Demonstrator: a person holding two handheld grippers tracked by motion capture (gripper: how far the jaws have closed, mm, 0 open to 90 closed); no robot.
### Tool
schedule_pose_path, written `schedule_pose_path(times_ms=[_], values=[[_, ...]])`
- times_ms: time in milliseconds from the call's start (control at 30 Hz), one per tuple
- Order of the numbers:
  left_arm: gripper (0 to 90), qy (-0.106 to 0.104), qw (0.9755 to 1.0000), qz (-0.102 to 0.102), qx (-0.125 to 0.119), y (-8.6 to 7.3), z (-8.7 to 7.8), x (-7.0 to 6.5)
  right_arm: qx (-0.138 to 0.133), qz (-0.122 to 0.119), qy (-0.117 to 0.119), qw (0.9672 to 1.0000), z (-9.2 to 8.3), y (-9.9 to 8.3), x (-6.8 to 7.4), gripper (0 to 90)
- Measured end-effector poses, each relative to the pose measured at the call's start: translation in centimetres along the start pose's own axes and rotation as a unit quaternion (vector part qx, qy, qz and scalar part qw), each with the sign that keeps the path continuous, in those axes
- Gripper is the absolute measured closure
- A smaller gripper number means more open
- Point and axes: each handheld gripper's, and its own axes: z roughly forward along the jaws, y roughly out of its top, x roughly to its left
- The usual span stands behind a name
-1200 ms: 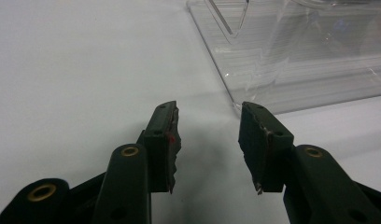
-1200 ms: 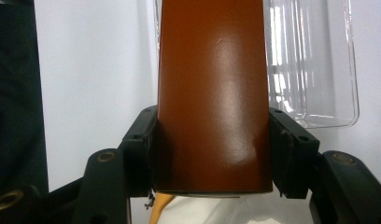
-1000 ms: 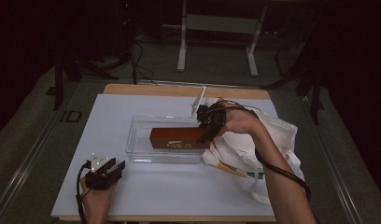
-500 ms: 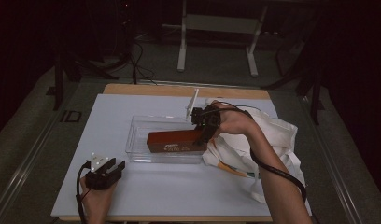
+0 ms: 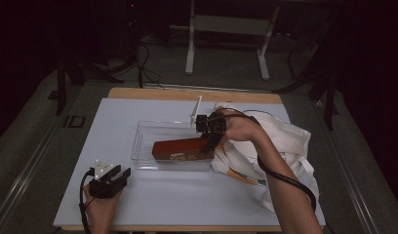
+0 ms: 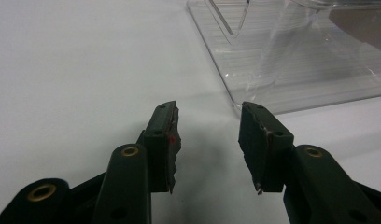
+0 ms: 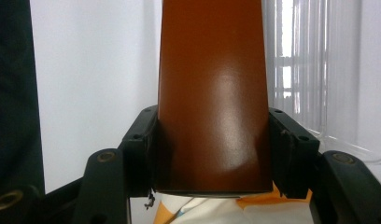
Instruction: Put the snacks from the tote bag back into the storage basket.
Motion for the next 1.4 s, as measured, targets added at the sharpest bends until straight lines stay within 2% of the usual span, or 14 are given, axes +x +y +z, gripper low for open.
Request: schedule_pose_path(times_ms=[700, 1400], values=[[57.9, 0.000, 1.0000, 0.001, 0.001, 0.0, 0.0, 0.0, 0.001, -0.011, 0.000, 0.9999, 0.8, 0.7, 0.0, 42.9], [57.8, 0.000, 1.0000, 0.001, 0.001, 0.0, 0.0, 0.0, 0.003, -0.002, 0.006, 1.0000, 1.5, 0.9, -0.3, 42.7]])
